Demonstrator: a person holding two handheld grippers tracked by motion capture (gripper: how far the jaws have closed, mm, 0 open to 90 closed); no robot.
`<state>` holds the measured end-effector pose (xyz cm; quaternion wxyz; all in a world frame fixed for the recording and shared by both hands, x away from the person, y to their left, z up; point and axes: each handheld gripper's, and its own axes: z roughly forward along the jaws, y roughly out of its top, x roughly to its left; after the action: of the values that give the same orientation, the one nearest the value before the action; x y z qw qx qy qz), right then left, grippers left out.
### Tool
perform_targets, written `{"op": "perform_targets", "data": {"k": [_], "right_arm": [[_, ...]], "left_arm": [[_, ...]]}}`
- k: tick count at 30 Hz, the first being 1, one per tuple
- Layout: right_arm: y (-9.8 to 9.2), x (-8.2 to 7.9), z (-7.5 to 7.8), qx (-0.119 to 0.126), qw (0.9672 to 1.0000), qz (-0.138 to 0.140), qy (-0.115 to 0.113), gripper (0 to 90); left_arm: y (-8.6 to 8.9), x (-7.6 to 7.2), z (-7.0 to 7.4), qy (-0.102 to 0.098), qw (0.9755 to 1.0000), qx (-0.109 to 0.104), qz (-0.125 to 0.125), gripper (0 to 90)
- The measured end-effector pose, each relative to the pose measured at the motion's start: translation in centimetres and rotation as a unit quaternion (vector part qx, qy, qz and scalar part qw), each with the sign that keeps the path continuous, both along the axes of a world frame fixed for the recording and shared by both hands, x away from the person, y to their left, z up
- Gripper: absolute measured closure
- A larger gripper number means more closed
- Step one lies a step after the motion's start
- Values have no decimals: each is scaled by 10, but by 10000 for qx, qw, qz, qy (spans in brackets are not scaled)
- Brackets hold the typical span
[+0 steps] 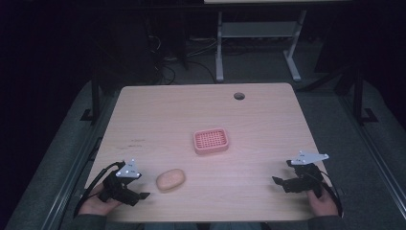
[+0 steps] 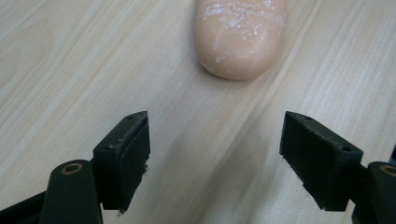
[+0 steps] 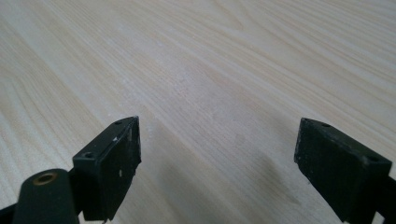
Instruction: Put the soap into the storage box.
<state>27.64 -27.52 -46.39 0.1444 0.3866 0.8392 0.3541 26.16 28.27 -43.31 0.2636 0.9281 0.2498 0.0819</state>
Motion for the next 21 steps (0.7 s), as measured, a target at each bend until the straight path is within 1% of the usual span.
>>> {"op": "perform_targets", "data": {"k": [5,9,12,15,16,21], "right_arm": [[0,-1,1,-2,10000,3,-32,142],[0,-1,1,1,10000,-5,-46,141],[1,-1,1,-6,10000,8,-43,142],[1,-1,1,-21,10000,22,-39,141],[1,-1,1,-21,10000,22,-39,141],[1,-1,1,-18,10000,30,-38,142]], "left_arm": [[-3,0,0,24,10000,-5,-81,243],[-10,0,2,-12,9999,-7,-159,241],[-14,2,2,15,9998,43,-218,236],[-20,3,1,3,9997,28,-240,236],[-21,4,2,-11,9996,83,-280,236],[-25,5,1,2,9995,82,-302,236]]}}
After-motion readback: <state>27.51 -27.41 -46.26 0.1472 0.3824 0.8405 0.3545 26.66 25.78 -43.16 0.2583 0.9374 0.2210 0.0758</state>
